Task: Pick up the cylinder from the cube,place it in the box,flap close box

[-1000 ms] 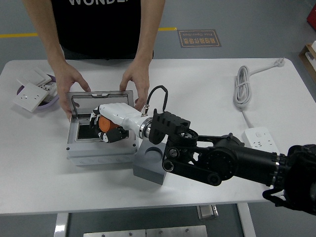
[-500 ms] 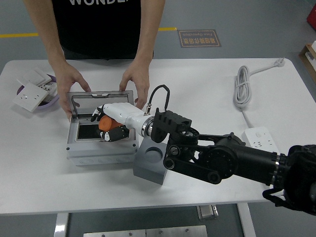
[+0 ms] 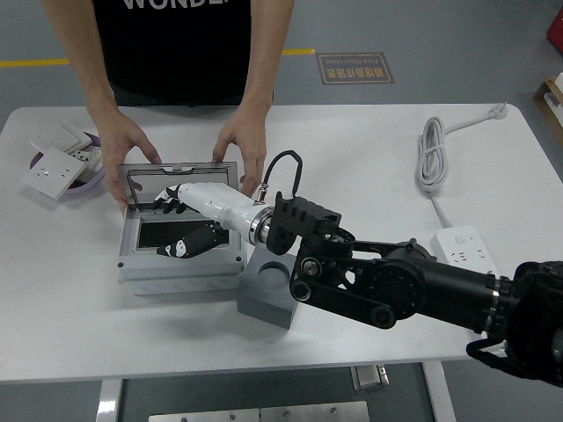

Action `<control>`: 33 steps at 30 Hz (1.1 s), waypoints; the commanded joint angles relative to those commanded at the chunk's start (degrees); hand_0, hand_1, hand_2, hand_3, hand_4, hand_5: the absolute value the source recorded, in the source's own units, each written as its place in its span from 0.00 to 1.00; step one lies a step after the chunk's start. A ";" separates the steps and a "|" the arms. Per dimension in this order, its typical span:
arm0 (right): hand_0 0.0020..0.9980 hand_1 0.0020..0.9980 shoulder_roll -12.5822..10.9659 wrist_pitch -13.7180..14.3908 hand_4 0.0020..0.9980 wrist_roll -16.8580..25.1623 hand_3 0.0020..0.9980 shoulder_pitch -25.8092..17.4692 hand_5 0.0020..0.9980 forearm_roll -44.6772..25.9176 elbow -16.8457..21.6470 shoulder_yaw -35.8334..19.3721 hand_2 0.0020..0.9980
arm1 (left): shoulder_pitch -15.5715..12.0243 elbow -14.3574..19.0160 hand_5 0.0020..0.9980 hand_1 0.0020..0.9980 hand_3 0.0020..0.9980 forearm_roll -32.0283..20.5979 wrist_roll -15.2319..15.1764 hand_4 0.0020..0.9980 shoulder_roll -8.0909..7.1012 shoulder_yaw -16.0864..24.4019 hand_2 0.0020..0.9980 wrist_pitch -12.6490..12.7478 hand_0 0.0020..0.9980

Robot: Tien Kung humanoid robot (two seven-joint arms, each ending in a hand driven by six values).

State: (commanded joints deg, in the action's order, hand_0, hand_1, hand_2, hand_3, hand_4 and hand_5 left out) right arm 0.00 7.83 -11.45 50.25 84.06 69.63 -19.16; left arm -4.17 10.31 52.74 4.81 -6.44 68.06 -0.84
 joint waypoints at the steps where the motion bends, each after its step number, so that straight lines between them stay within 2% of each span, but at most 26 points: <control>1: 0.85 0.72 0.00 -0.18 0.96 0.06 0.81 -0.07 0.45 -0.94 0.93 -0.76 0.75 | -0.07 0.00 0.00 0.85 0.95 -0.05 0.01 0.00 0.06 -0.04 0.86 0.01 0.92; 5: 0.85 0.72 0.00 -0.72 0.94 0.32 0.80 0.93 0.43 -4.41 4.32 -4.00 0.75 | -0.36 0.00 0.00 0.85 0.95 -0.02 0.10 0.00 0.21 -0.05 0.86 0.03 0.92; 9: 0.85 0.72 -0.45 -0.86 0.94 0.80 0.80 3.39 0.43 -6.44 4.75 -6.85 0.75 | -0.31 0.00 0.00 0.85 0.95 0.10 0.06 0.00 0.15 -0.04 0.86 0.01 0.92; 16: 0.84 0.71 -0.84 -0.40 0.94 3.09 0.79 7.44 0.44 -9.41 -2.51 -7.60 0.74 | 0.08 0.00 0.00 0.85 0.95 0.15 -0.08 0.00 -0.01 -0.32 0.86 -0.09 0.92; 23: 0.82 0.71 -0.69 0.12 0.92 5.61 0.77 8.18 0.43 -11.72 -9.84 -5.05 0.73 | 0.15 0.00 0.00 0.85 0.95 -0.01 -0.20 0.00 -0.14 -0.73 0.86 -0.16 0.92; 28: 0.82 0.71 -1.38 0.26 0.92 6.61 0.77 7.65 0.43 -12.29 -10.94 -3.15 0.73 | 0.32 0.00 0.00 0.85 0.95 -0.56 -0.67 0.00 -0.17 -1.48 0.86 -0.34 0.92; 33: 0.82 0.70 -2.69 0.42 0.92 6.65 0.77 6.85 0.44 -12.13 -9.41 -2.05 0.72 | 0.33 0.00 0.00 0.85 0.95 -0.96 -0.98 0.00 -0.04 -1.88 0.86 -0.42 0.92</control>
State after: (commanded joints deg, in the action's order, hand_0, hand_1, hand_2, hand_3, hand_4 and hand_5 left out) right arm -2.69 8.25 -4.80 57.10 71.93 60.22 -21.22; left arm -3.84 10.31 51.78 3.84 -6.48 66.18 -1.26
